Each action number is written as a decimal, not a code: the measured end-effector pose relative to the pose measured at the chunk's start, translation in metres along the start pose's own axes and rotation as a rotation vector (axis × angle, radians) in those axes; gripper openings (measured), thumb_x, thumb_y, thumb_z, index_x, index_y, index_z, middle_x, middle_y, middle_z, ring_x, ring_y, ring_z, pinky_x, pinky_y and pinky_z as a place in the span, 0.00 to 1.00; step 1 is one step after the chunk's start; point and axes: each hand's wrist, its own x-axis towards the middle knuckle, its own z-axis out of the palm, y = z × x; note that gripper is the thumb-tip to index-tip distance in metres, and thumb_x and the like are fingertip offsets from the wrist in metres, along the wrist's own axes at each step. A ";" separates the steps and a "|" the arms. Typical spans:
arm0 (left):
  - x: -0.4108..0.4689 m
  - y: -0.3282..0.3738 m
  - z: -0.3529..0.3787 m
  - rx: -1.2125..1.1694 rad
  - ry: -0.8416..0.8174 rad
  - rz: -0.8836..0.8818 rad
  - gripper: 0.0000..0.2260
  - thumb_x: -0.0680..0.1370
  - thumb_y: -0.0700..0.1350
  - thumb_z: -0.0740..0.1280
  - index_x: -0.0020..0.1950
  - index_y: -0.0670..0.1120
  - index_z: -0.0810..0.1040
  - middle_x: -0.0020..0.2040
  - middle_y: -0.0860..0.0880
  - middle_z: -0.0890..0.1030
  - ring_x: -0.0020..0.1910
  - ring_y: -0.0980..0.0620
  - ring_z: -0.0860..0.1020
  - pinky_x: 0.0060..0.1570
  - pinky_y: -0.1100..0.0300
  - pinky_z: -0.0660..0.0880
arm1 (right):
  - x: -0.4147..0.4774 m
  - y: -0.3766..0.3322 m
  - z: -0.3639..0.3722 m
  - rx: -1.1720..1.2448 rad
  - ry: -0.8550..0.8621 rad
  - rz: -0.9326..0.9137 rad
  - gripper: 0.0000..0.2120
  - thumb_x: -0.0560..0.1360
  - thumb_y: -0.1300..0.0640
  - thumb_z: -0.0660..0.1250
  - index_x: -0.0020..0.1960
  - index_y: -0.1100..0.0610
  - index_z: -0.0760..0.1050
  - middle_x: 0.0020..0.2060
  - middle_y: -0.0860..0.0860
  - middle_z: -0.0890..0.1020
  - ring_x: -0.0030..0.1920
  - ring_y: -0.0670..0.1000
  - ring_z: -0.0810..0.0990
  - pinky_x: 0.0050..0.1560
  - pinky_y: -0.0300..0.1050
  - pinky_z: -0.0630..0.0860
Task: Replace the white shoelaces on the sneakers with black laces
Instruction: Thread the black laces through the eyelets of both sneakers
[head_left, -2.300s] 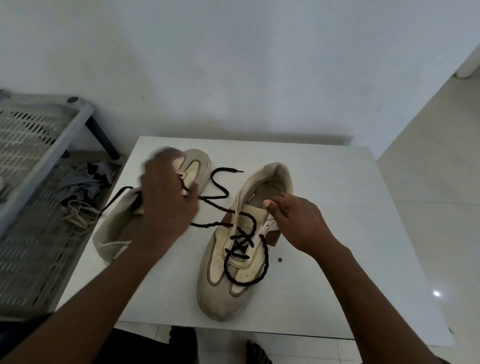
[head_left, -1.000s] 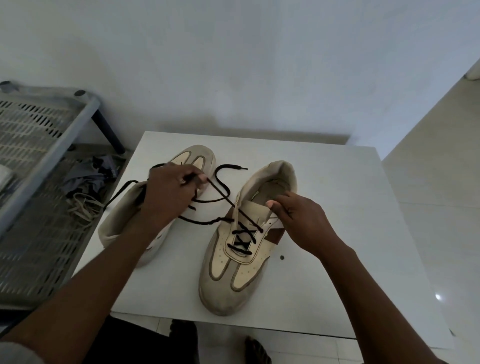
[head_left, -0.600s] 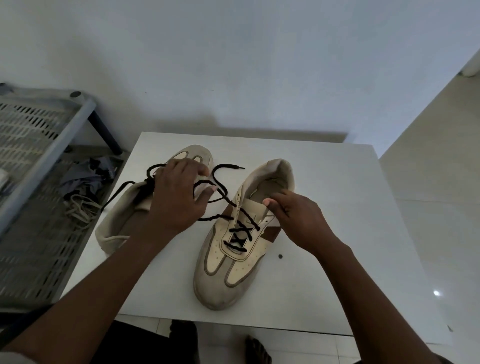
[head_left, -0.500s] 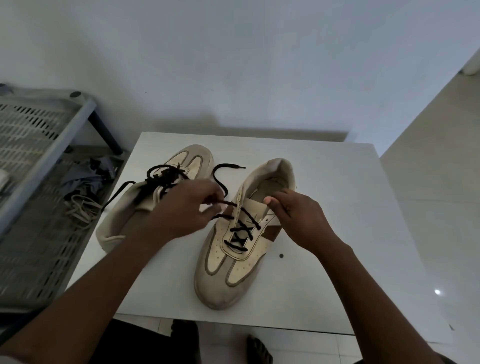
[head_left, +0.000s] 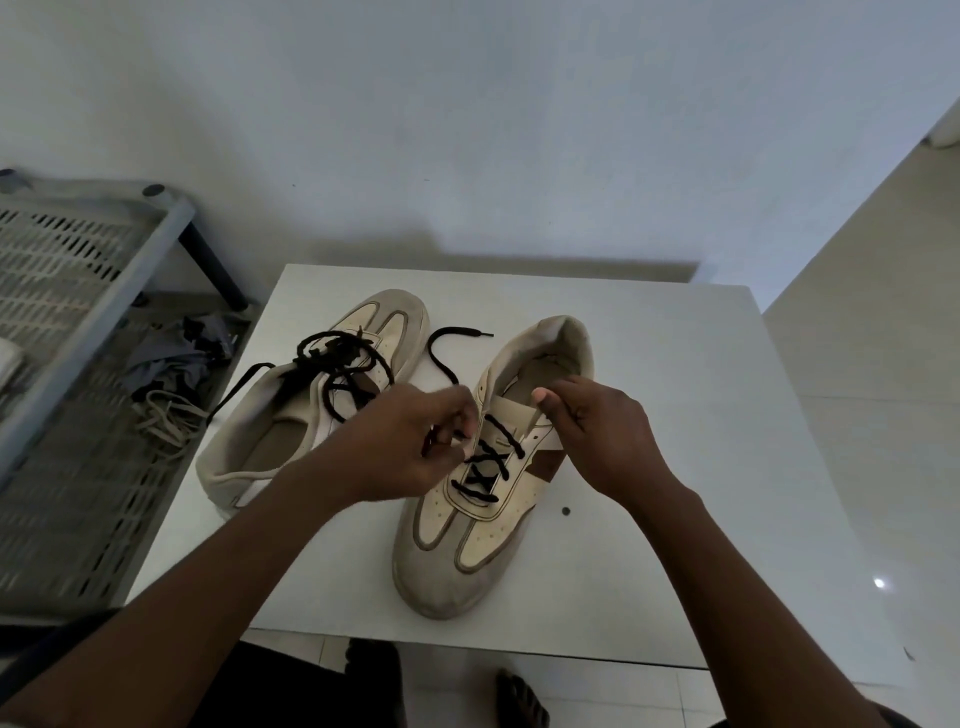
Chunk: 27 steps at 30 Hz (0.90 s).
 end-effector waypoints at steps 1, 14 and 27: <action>0.000 -0.002 0.005 0.011 -0.029 -0.036 0.02 0.74 0.44 0.69 0.45 0.50 0.78 0.28 0.59 0.74 0.25 0.56 0.73 0.28 0.66 0.70 | 0.000 0.000 0.000 0.000 0.005 -0.003 0.17 0.81 0.45 0.54 0.44 0.53 0.76 0.34 0.46 0.75 0.35 0.48 0.74 0.34 0.40 0.66; 0.004 -0.020 0.004 0.220 0.074 -0.300 0.06 0.76 0.49 0.69 0.43 0.48 0.77 0.38 0.52 0.79 0.39 0.53 0.78 0.41 0.58 0.74 | -0.001 0.000 -0.001 0.020 0.003 -0.006 0.14 0.81 0.45 0.55 0.41 0.49 0.72 0.33 0.44 0.73 0.34 0.46 0.73 0.35 0.41 0.65; 0.018 0.021 0.005 -0.249 0.272 -0.066 0.07 0.75 0.48 0.71 0.39 0.50 0.75 0.28 0.54 0.75 0.25 0.57 0.73 0.28 0.71 0.67 | -0.008 -0.050 0.003 0.511 -0.045 -0.157 0.01 0.75 0.56 0.69 0.45 0.52 0.79 0.35 0.40 0.79 0.32 0.42 0.75 0.34 0.36 0.71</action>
